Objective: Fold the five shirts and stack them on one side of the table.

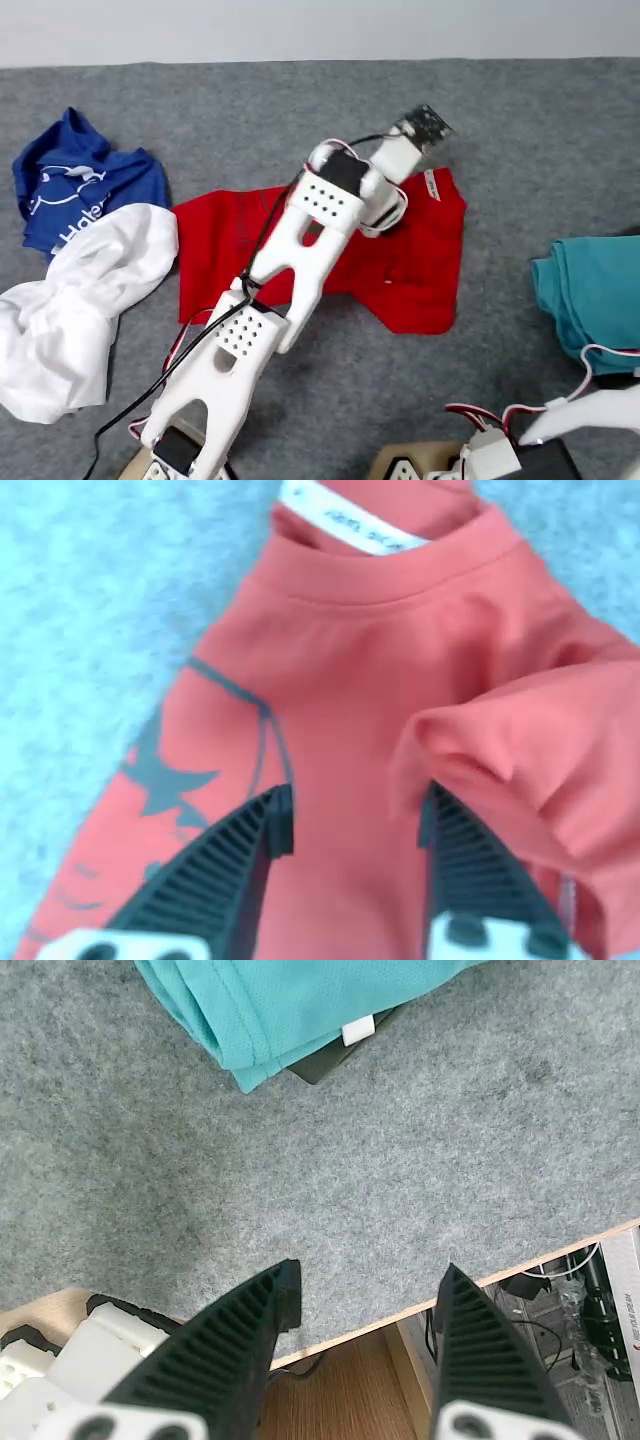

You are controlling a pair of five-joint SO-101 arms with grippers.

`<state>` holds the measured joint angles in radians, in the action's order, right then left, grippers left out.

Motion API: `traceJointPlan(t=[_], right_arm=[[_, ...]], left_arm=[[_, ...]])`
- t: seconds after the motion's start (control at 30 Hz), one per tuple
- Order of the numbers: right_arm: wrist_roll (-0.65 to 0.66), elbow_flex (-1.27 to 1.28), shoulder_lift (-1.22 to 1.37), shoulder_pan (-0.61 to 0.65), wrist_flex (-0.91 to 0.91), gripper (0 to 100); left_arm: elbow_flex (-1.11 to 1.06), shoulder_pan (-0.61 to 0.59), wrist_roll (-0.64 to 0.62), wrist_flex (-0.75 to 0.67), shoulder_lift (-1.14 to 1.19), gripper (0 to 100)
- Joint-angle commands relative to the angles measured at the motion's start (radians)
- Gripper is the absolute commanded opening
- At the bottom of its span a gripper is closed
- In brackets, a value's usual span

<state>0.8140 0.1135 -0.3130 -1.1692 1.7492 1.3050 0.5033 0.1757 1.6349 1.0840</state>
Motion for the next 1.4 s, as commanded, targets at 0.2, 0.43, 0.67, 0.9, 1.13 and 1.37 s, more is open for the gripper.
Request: traceJointPlan(t=[0.2, 0.43, 0.67, 0.9, 1.13, 1.37], right_arm=[[0.005, -0.003, -0.028, 0.002, 0.033, 23.0], [0.009, 0.094, -0.036, 0.002, 0.024, 23.0], [0.009, 0.097, -0.036, 0.002, 0.022, 23.0], [0.009, 0.101, -0.036, 0.002, 0.001, 23.0], [0.009, 0.101, -0.036, 0.004, 0.001, 23.0], [0.009, 0.101, -0.036, 0.004, -0.010, 23.0]], left_arm=[[0.124, -0.012, 0.026, 0.120, -0.023, 21], [0.008, 0.084, -0.009, 0.121, -0.183, 21], [-0.435, 0.241, -0.020, 0.120, -0.465, 21], [-0.759, 0.235, -0.018, 0.026, -0.517, 21], [-0.895, 0.196, -0.002, -0.190, -0.516, 22], [-0.951, 0.176, 0.028, -0.273, -0.473, 21]])
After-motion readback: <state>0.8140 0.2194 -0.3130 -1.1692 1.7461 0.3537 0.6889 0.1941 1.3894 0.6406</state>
